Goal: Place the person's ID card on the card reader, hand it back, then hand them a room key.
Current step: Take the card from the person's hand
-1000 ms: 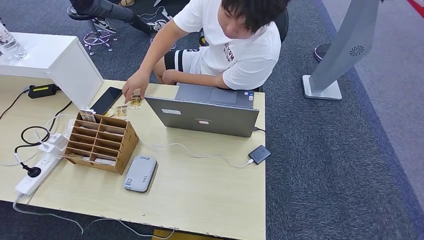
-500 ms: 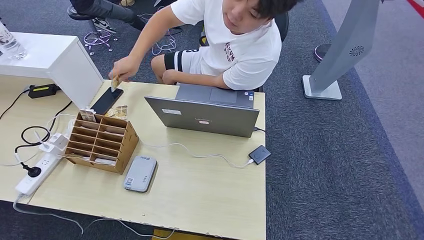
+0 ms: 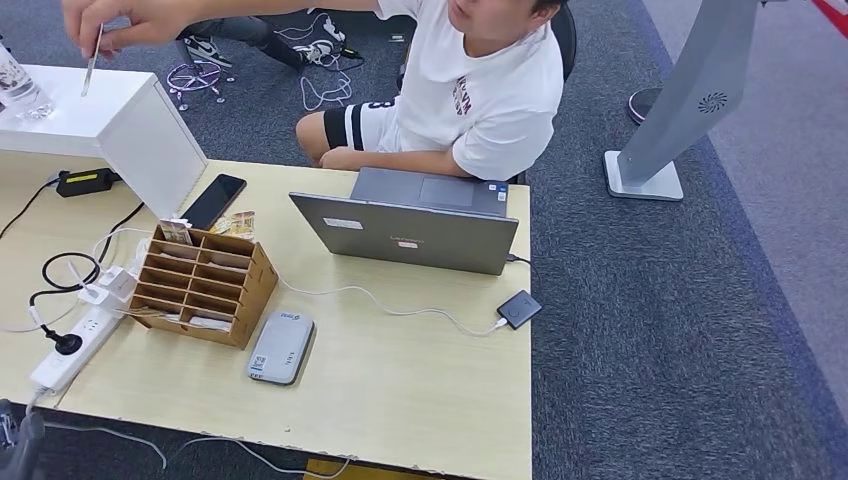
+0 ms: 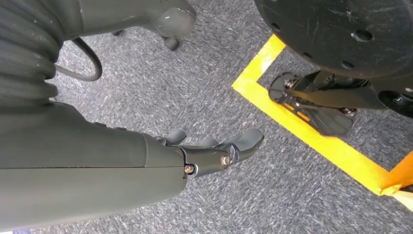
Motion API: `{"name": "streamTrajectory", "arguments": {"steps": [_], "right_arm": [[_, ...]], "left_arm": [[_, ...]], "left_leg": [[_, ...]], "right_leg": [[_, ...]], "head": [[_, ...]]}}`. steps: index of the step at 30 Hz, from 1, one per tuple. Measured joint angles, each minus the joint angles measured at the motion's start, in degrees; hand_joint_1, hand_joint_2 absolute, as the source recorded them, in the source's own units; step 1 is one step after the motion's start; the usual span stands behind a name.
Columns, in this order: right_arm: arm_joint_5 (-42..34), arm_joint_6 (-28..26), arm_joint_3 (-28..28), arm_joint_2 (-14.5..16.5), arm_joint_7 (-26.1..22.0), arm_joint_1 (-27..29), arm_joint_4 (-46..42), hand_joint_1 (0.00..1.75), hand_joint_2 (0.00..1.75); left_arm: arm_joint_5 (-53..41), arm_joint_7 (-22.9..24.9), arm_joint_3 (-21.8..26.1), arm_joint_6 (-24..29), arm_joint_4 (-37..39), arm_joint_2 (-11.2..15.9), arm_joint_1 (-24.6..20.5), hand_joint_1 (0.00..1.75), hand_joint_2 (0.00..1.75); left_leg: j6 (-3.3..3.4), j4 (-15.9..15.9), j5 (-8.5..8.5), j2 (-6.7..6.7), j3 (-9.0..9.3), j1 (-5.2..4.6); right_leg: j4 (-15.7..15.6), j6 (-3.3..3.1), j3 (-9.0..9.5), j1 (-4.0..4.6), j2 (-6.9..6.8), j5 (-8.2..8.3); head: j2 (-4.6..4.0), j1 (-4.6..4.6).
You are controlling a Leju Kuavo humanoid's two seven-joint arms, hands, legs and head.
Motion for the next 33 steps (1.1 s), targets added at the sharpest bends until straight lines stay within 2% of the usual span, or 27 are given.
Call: {"name": "streamTrajectory", "arguments": {"steps": [18,33], "right_arm": [[2.22,0.61,2.06,0.0,0.97,-1.73,-0.06,0.0,1.75],[5.24,1.05,4.79,0.01,2.13,-3.55,-0.34,0.0,1.75]], "left_arm": [[-24.32,6.15,-22.83,14.77,0.0,4.25,-13.5,0.0,1.75],[-43.85,12.02,-42.07,26.75,4.27,7.85,-25.52,0.0,1.75]], "left_leg": [[0.18,0.2,0.14,0.01,0.24,0.0],[0.22,0.32,0.17,0.0,0.21,0.0]], "right_leg": [[0.0,0.25,0.03,0.0,0.0,0.18],[0.01,0.32,0.07,-0.01,0.0,0.26]], "head": [[0.0,-0.01],[0.0,0.0]]}}
